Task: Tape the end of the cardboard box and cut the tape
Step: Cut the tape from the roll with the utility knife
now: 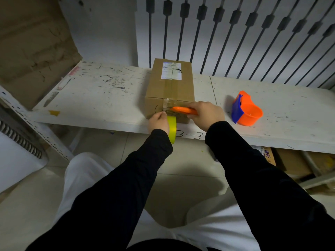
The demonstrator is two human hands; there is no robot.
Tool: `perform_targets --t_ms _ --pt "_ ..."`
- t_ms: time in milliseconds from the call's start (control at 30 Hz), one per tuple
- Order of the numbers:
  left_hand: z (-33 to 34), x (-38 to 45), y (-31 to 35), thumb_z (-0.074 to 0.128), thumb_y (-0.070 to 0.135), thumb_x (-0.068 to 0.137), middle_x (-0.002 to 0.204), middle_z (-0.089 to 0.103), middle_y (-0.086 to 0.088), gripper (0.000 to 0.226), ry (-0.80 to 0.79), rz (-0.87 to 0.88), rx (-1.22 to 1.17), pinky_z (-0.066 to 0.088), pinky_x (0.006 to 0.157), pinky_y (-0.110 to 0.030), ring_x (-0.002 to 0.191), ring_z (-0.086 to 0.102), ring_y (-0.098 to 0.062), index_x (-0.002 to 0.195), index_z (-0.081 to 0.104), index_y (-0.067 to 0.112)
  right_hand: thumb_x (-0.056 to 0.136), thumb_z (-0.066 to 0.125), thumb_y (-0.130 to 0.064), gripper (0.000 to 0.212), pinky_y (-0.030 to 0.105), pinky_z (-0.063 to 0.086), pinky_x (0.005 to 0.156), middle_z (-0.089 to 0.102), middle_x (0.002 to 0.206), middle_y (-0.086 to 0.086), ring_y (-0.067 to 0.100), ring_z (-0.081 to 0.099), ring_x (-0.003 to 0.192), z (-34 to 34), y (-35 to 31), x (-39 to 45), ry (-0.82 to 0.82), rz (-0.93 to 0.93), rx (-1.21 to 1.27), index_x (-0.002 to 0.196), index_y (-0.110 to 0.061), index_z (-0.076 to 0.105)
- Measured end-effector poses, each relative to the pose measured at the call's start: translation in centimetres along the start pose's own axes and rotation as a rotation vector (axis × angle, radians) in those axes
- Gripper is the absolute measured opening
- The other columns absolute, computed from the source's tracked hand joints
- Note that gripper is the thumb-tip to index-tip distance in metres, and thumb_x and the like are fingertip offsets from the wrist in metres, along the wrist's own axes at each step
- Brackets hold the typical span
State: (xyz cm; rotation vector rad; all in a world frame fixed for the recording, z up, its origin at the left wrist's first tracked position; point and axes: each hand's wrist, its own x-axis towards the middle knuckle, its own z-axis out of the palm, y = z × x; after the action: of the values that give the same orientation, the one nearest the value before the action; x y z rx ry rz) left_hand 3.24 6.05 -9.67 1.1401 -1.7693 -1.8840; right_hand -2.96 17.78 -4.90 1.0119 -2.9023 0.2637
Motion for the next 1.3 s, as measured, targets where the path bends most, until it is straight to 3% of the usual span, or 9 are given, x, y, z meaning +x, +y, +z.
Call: perform_targets --t_ms 567,733,967,1133,1300 --pt "-0.2 0.9 -0.1 0.049 0.021 0.093 0.124 0.062 -0.010 0.029 -0.033 -0.001 0.037 0.040 0.093 -0.028 0.115 0.054 -0.026 0.114 0.063 0.007 0.092 0.047 -0.020 0.029 0.030 0.039 0.068 0.065 0.107 0.006 0.029 0.062 0.093 0.0 -1.5 1.0 -0.032 -0.059 -0.221 0.119 -0.028 0.056" --pt "-0.1 1.0 0.0 0.050 0.023 0.093 0.119 0.065 -0.011 0.029 -0.011 0.000 0.039 0.042 0.091 -0.028 0.112 0.057 -0.028 0.112 0.065 0.006 0.089 0.046 -0.011 0.027 0.034 0.045 0.073 0.065 0.103 0.007 0.031 0.062 0.090 -0.5 -2.1 1.2 -0.052 -0.061 -0.290 0.111 -0.023 0.058" --pt "-0.2 1.3 0.7 0.048 0.022 0.093 0.117 0.066 -0.014 0.029 -0.019 0.007 0.102 0.041 0.082 -0.025 0.095 0.055 -0.027 0.112 0.065 0.007 0.088 0.043 -0.005 0.025 0.037 0.045 0.077 0.063 0.100 0.009 0.031 0.061 0.091 -1.0 -3.2 1.2 -0.058 -0.055 -0.377 0.107 -0.016 0.056" --pt "-0.2 1.1 0.9 0.048 0.020 0.093 0.119 0.065 -0.013 0.029 -0.013 -0.003 0.101 0.040 0.080 -0.024 0.108 0.058 -0.028 0.114 0.065 0.008 0.089 0.045 -0.006 0.022 0.038 0.047 0.080 0.063 0.099 0.009 0.030 0.062 0.089 -0.9 -3.5 1.1 -0.059 -0.034 -0.369 0.106 -0.015 0.057" --pt "-0.1 1.0 0.9 0.048 0.019 0.094 0.119 0.065 -0.012 0.028 0.007 -0.003 0.103 0.040 0.080 -0.024 0.110 0.058 -0.028 0.114 0.065 0.009 0.091 0.045 -0.008 0.021 0.039 0.047 0.080 0.063 0.100 0.010 0.030 0.061 0.090 -1.0 -3.5 1.1 -0.080 -0.013 -0.349 0.108 -0.014 0.055"
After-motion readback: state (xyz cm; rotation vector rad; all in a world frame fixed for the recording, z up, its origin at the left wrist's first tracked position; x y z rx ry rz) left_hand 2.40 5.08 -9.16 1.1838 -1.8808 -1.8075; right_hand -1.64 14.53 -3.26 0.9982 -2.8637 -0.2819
